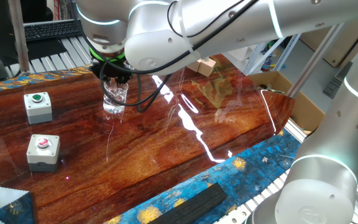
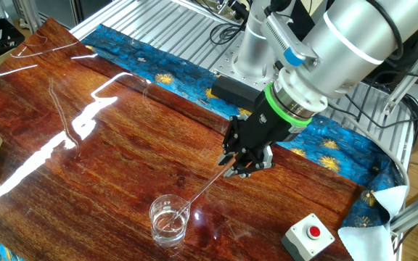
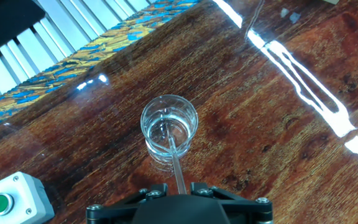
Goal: Stir the beaker with a glass rod
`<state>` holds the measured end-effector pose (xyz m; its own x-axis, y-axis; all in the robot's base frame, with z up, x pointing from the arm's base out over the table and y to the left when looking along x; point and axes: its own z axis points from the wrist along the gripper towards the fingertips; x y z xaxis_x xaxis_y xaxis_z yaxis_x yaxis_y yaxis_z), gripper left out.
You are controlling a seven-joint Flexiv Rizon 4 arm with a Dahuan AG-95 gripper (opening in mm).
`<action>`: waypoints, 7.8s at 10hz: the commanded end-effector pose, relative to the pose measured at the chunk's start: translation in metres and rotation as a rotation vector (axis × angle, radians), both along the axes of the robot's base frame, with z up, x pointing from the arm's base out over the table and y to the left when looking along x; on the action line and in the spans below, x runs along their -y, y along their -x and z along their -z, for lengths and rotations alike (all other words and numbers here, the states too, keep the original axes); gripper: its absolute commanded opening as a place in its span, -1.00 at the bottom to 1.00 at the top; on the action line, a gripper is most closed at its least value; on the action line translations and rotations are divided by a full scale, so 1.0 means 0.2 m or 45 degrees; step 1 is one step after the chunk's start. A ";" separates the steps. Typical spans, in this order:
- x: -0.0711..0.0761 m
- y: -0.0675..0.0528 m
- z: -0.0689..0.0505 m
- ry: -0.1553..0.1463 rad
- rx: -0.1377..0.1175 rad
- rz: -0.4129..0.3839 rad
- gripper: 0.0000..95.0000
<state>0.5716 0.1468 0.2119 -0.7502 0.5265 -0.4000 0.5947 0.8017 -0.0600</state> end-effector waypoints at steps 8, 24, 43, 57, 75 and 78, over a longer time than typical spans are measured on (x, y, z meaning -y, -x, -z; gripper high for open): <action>0.02 -0.02 0.02 0.007 0.026 -0.001 -0.60; 0.03 -0.03 0.00 -0.022 0.026 -0.030 -1.00; 0.19 -0.14 -0.19 -0.373 -0.473 -0.076 -1.00; 0.24 -0.17 -0.28 -0.396 -0.523 -0.087 -1.00; 0.35 -0.30 -0.32 -0.351 -0.401 -0.073 -1.00; 0.34 -0.30 -0.32 -0.369 -0.402 -0.057 -1.00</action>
